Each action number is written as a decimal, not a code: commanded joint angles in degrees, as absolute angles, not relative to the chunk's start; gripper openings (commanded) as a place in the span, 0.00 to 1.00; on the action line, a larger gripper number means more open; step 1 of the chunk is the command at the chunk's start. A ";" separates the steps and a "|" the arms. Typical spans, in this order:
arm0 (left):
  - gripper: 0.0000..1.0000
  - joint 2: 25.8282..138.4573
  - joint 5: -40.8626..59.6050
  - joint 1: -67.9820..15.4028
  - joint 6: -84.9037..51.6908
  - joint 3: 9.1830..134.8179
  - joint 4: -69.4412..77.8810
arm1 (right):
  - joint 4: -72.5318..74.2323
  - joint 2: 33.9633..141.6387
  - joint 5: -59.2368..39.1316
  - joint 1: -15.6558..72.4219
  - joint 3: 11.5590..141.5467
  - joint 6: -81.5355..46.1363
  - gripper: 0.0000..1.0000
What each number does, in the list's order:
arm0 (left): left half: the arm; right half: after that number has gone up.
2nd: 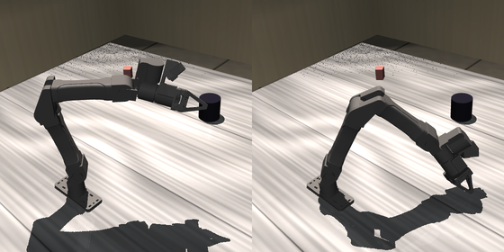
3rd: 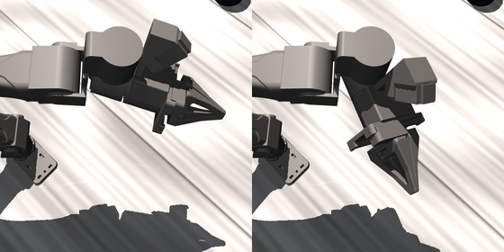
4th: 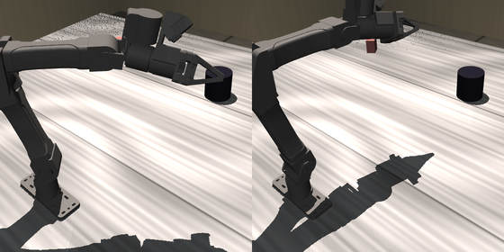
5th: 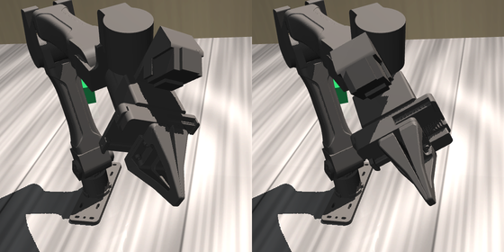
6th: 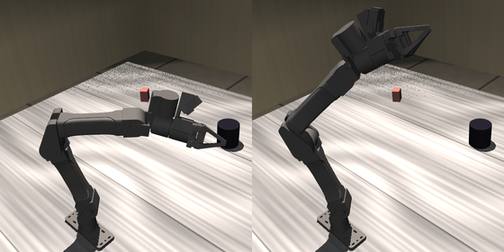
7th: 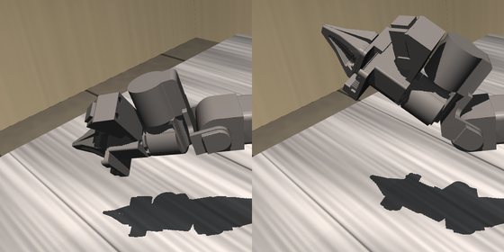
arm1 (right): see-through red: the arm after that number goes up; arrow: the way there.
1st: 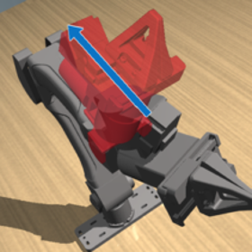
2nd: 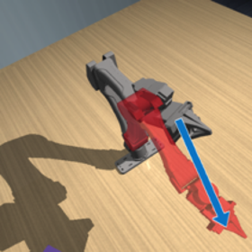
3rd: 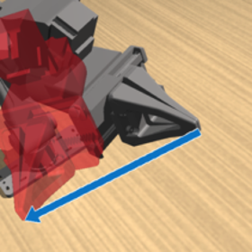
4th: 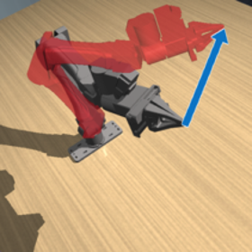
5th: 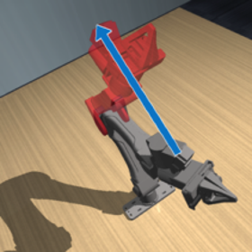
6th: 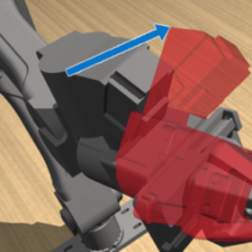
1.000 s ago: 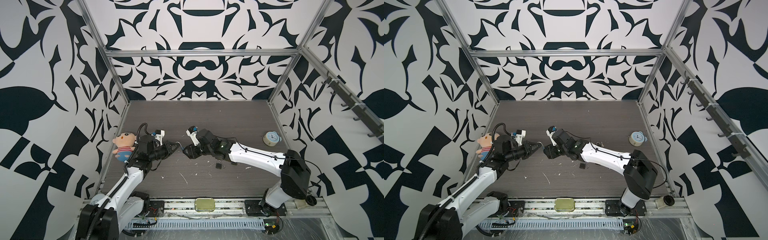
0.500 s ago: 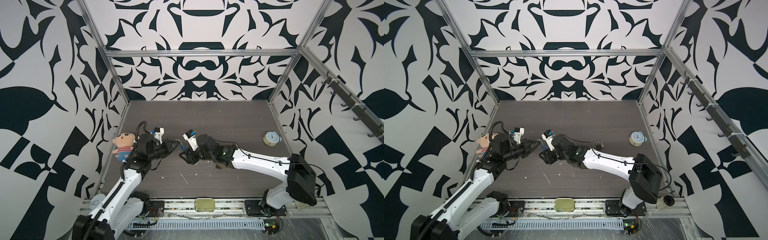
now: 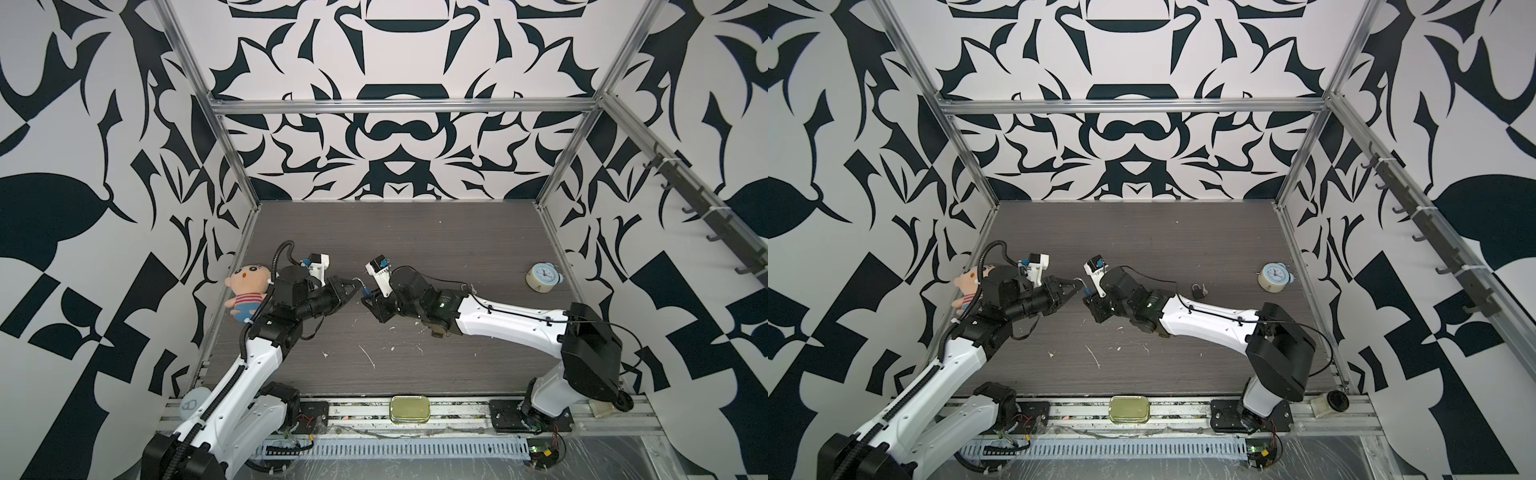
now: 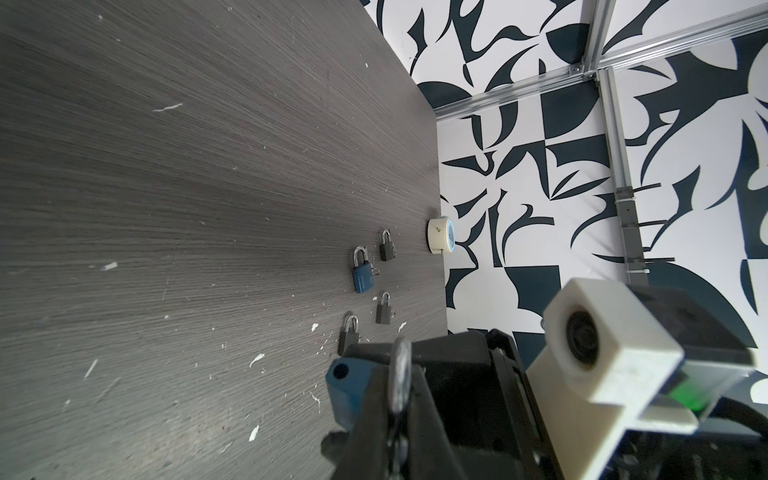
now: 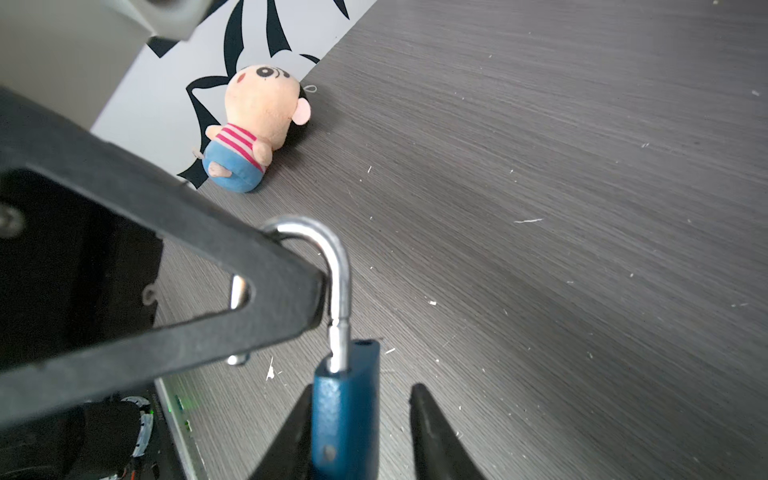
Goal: Lock with the key
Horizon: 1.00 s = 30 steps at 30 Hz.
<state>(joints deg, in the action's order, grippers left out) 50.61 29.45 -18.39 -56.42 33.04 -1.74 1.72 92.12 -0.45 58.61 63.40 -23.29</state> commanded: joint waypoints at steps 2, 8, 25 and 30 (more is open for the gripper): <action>0.00 49.30 29.51 -18.63 -57.09 35.01 -0.62 | 4.57 91.60 0.94 58.62 65.65 -22.58 0.20; 0.00 48.85 29.36 -18.62 -56.79 34.95 -1.01 | 5.70 89.81 0.03 58.47 64.00 -23.40 0.00; 0.52 51.75 28.24 -18.59 -35.13 45.85 -22.53 | -10.34 84.29 -39.52 47.34 64.61 -21.86 0.00; 0.45 52.91 35.32 -18.54 -31.07 46.51 -20.94 | -8.96 83.89 -48.00 46.34 63.13 -23.60 0.00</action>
<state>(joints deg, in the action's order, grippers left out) 52.77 30.04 -18.55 -35.86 45.04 -19.44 -10.33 86.28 -39.59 46.87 63.31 -23.53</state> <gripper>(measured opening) 0.457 0.164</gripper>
